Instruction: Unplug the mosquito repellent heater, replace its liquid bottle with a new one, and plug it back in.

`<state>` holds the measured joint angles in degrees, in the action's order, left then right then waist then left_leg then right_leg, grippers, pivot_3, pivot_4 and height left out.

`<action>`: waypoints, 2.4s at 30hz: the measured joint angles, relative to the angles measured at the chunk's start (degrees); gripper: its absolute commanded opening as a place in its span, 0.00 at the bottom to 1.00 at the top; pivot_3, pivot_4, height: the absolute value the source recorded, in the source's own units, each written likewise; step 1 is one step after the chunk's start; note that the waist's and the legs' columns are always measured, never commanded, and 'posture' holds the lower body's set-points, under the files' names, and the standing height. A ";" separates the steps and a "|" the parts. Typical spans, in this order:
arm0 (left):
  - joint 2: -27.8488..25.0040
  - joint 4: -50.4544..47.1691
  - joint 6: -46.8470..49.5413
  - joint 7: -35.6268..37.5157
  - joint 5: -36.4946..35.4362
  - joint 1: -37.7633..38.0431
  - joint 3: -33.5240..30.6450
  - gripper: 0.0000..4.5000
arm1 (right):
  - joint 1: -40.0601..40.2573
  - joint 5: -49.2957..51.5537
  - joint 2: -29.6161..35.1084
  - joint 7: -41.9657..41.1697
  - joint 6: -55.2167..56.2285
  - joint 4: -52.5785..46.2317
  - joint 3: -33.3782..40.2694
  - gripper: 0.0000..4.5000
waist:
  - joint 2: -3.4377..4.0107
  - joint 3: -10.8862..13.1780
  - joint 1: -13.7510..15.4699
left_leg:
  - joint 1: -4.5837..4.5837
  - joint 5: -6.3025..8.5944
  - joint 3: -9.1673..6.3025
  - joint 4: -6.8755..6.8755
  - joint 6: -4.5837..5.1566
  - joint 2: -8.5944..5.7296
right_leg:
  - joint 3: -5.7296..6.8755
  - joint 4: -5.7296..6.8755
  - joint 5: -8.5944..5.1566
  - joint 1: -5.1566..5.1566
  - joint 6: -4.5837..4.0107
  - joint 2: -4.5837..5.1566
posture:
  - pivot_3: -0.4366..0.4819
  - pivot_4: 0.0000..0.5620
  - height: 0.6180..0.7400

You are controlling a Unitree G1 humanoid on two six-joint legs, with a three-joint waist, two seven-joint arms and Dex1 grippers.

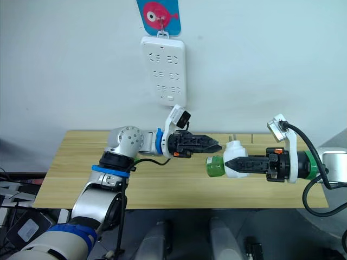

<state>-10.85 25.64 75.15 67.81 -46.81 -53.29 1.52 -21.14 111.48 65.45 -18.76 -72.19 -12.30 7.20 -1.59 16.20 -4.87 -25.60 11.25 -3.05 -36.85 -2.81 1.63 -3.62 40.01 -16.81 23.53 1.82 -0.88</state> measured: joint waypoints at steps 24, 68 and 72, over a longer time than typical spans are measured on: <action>-0.63 1.11 -124.94 10.97 33.27 11.85 4.85 1.00 | -5.02 0.00 -4.82 3.99 -3.64 17.04 2.95 0.71 | 0.01 -0.01 1.90 | -0.08 0.08 0.24 -0.08 0.14 -0.05 | -0.20 -0.10 0.06 -0.01 -0.02 0.17 | 0.38 0.45 1.00; -7.87 -7.34 -7.05 -11.43 -21.27 3.31 10.97 0.50 | -4.72 0.13 -2.72 -0.89 -1.99 5.85 -0.12 0.71 | 0.04 0.02 -0.04 | -0.09 0.10 -0.09 -0.11 0.17 -0.01 | 0.05 -0.02 0.00 -0.03 0.09 0.05 | 0.35 0.45 1.00; -5.27 -4.87 -5.11 -14.60 -21.41 3.17 5.89 0.76 | -4.75 0.10 -2.47 -0.92 -1.92 5.97 -0.63 0.71 | 0.04 0.02 0.05 | -0.08 0.09 -0.05 -0.12 0.16 0.02 | 0.01 -0.02 0.00 -0.03 0.08 0.07 | 0.35 0.45 1.00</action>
<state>-16.12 20.78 70.04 53.21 -68.22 -50.12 7.41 -25.89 111.58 62.98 -19.68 -74.10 -6.33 6.57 -1.55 16.21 -4.82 -25.69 11.35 -3.10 -36.97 -2.65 1.65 -3.61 39.99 -16.81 23.50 1.90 -0.82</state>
